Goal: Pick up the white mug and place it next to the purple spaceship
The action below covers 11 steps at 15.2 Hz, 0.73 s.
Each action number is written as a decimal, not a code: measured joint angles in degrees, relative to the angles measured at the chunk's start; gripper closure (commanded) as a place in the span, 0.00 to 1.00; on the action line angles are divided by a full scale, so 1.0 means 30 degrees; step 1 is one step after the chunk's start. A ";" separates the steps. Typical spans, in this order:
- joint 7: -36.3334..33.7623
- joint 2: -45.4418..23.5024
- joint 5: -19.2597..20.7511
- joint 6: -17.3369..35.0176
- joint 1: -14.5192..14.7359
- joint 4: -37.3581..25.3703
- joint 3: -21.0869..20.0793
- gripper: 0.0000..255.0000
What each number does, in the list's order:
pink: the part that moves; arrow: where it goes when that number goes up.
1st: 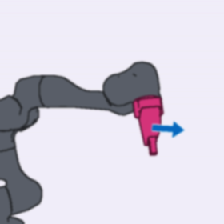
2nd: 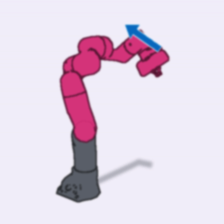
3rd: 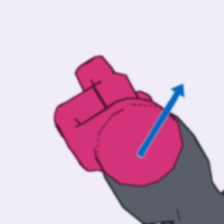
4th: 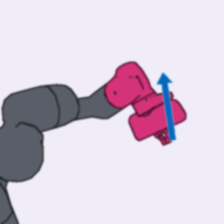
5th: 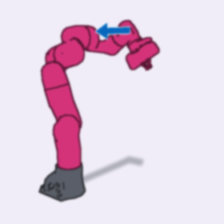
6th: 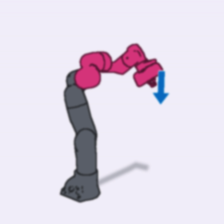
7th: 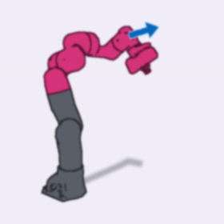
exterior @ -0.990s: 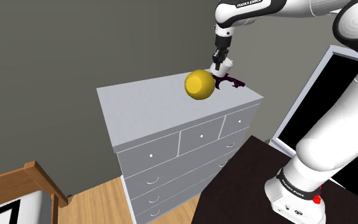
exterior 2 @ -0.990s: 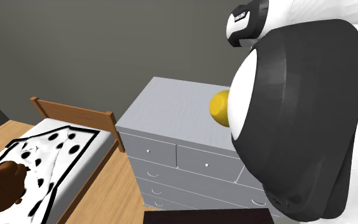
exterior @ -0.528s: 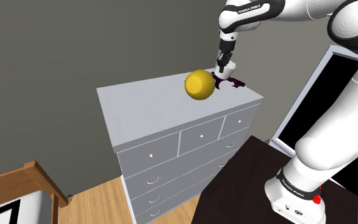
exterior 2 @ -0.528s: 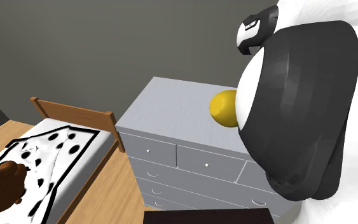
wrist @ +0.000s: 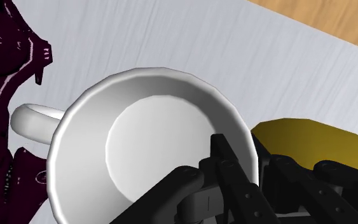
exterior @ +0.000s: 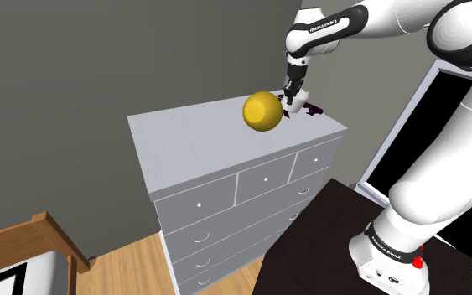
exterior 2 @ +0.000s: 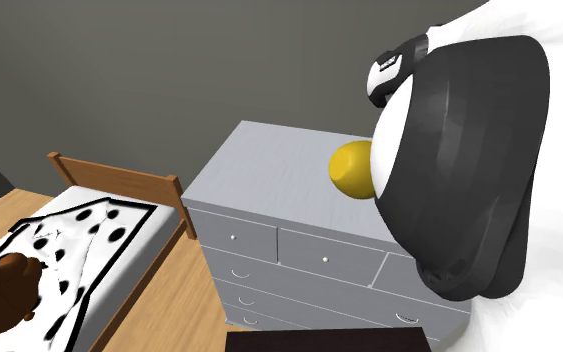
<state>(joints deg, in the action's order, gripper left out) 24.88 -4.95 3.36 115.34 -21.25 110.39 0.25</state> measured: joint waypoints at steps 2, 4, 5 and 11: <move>-0.0030 -0.0109 0.0012 0.0425 0.0002 0.0317 -0.0001 1.00; -0.0017 -0.0299 0.0023 0.0975 -0.0022 0.0677 0.0019 1.00; -0.0040 -0.0360 0.0032 0.1211 -0.0020 0.0853 0.0019 1.00; -0.0102 -0.0919 0.0078 0.2665 -0.0035 0.1688 0.0034 1.00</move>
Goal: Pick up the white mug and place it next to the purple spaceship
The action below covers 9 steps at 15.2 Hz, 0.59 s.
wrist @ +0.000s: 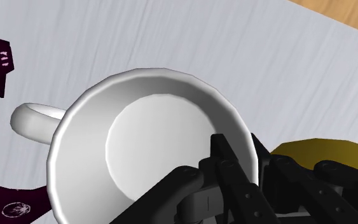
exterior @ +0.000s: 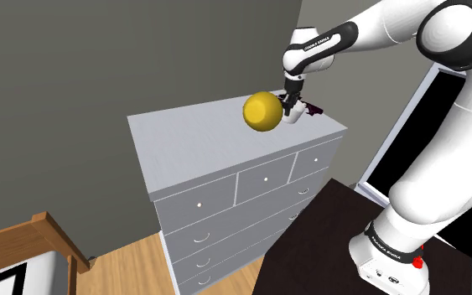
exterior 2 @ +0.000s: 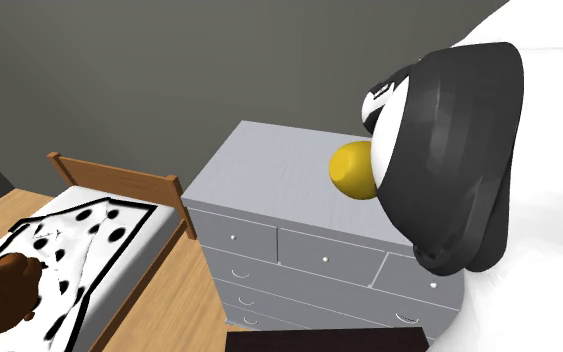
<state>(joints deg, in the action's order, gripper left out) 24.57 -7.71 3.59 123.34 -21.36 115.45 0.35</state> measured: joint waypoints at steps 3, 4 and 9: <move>-0.0077 0.0171 0.0030 0.0595 0.0015 0.0353 -0.0001 1.00; -0.0124 0.0273 0.0051 0.0886 0.0023 0.0544 0.0002 1.00; -0.0078 0.0192 0.0038 0.0811 0.0020 0.0354 -0.0005 1.00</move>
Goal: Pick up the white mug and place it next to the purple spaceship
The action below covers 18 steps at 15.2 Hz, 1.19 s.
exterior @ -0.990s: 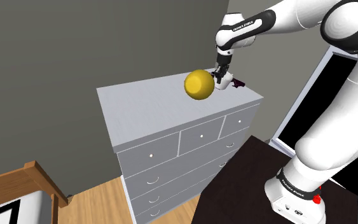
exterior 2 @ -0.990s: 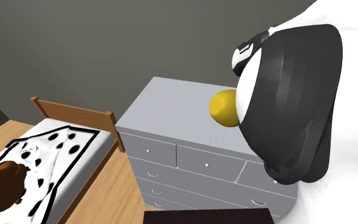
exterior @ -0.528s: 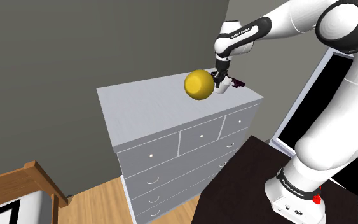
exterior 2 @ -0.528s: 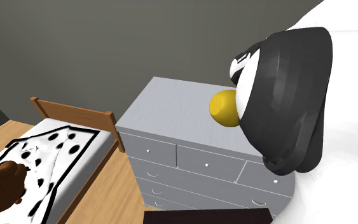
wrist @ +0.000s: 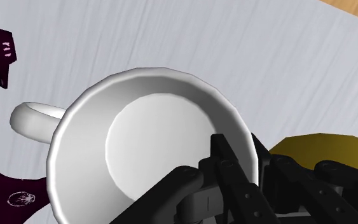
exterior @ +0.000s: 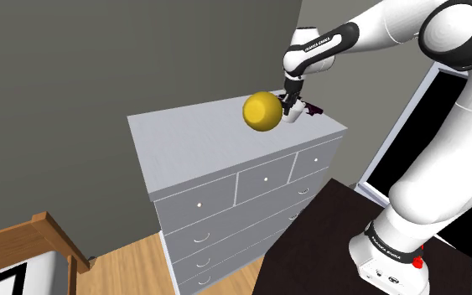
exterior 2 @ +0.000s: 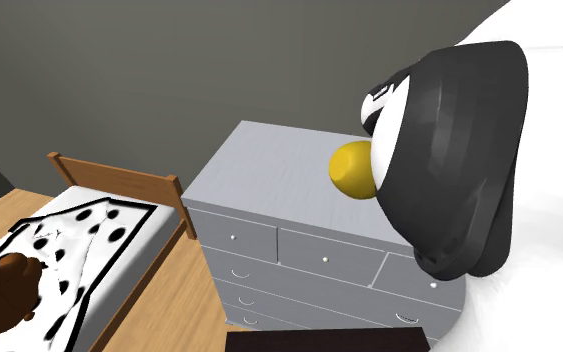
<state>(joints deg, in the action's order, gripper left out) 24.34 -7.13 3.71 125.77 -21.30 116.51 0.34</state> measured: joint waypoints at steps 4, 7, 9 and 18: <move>0.0129 0.0022 0.0052 0.0298 -0.0192 0.0297 0.0209 0.00; 0.0099 -0.0113 0.0025 0.0098 -0.0139 0.0302 0.0150 0.00; 0.0068 -0.0291 0.0024 0.0140 -0.0121 0.0045 0.0169 0.00; 0.0018 0.0193 -0.0067 -0.1820 0.0081 -0.0926 -0.0016 0.00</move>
<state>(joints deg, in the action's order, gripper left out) 24.39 -6.55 3.51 120.31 -21.05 113.73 0.29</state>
